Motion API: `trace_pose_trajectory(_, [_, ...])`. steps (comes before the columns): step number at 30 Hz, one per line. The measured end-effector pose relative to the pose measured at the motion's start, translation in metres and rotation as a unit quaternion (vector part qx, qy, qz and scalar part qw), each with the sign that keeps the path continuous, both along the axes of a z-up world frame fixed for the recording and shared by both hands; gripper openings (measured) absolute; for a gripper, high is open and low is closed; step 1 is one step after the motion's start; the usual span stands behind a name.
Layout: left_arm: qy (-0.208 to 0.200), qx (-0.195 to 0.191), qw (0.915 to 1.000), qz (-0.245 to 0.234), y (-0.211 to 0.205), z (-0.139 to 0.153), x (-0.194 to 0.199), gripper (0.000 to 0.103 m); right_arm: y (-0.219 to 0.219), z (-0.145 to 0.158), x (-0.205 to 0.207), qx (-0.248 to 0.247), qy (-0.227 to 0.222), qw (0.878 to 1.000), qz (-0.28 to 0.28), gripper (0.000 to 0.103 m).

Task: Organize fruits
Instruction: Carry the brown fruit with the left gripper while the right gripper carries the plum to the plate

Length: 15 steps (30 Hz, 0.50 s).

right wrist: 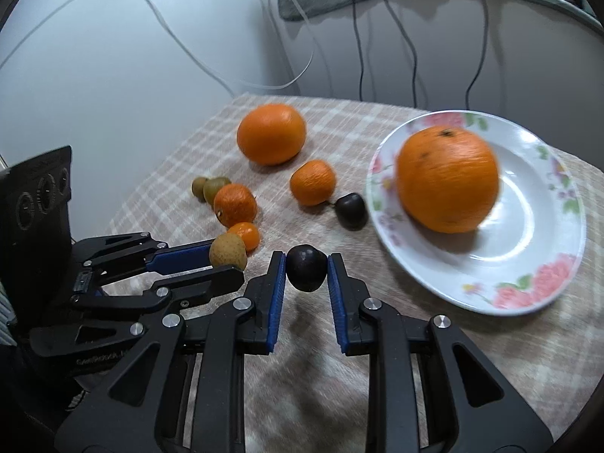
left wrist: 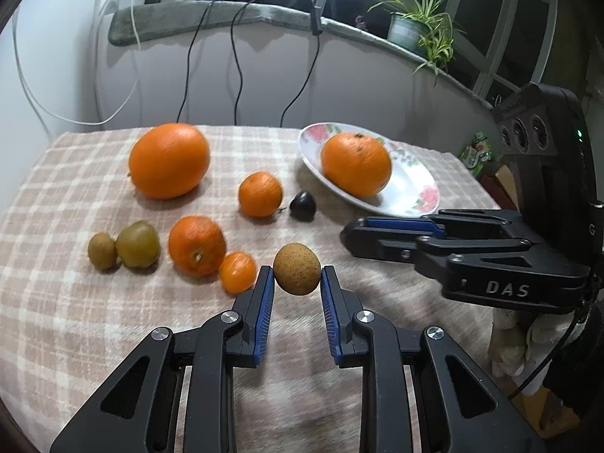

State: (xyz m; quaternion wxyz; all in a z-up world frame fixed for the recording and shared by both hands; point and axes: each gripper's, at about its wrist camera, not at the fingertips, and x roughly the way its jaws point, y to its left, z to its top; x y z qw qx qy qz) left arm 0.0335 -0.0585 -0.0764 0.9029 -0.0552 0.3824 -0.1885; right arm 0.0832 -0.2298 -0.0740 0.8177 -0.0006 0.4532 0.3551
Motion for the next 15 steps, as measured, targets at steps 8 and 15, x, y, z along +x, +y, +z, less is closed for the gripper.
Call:
trace_pose_trajectory(8, [-0.019,-0.019,0.9994,-0.02,-0.024,0.014,0.01,0.023,-0.046,0.021,0.004,0.004,-0.027,0.998,-0.055,0.024])
trace_pose_trajectory(15, [-0.029,-0.018,0.9981,-0.051,-0.06,0.022,0.023,0.023,-0.082,0.023,0.019,-0.002,-0.036,0.994,-0.102,0.024])
